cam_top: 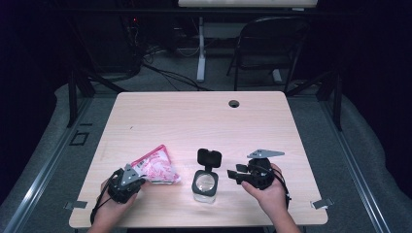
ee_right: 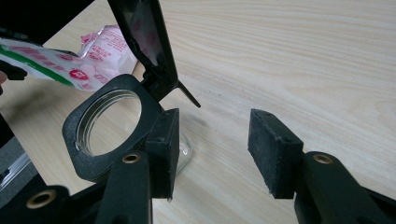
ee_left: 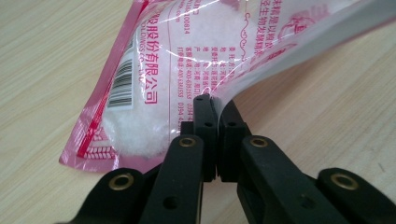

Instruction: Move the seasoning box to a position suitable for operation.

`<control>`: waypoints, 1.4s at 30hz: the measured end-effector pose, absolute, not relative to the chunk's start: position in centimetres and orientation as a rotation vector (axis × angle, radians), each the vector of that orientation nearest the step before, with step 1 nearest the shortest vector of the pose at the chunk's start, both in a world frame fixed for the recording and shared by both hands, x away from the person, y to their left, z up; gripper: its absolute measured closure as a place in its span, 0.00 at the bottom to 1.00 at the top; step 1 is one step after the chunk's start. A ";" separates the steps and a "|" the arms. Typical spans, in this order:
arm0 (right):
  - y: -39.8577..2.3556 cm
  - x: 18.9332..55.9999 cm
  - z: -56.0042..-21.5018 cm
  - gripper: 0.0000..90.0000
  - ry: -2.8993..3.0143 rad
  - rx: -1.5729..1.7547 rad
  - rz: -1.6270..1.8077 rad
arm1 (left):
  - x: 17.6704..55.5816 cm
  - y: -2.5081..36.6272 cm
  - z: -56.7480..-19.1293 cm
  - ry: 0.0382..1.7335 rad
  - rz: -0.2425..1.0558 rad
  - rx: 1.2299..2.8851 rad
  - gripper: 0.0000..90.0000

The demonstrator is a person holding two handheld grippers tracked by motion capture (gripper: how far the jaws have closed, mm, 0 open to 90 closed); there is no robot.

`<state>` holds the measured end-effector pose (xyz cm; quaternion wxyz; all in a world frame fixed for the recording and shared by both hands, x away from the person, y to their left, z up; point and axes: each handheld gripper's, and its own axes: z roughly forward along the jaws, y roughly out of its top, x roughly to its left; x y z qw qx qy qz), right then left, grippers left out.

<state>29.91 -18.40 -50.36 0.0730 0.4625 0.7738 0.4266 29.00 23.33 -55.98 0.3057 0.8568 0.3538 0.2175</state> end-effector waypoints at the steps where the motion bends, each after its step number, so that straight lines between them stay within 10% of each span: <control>1: -18.4 29.9 -50.4 0.60 2.320 1.391 1.285 | 29.0 23.3 -55.9 0.933 0.570 2.272 1.00; 42: -18.8 30.0 -50.3 0.60 2.300 1.401 1.290 | 29.9 26.1 -48.4 0.947 0.660 2.103 1.00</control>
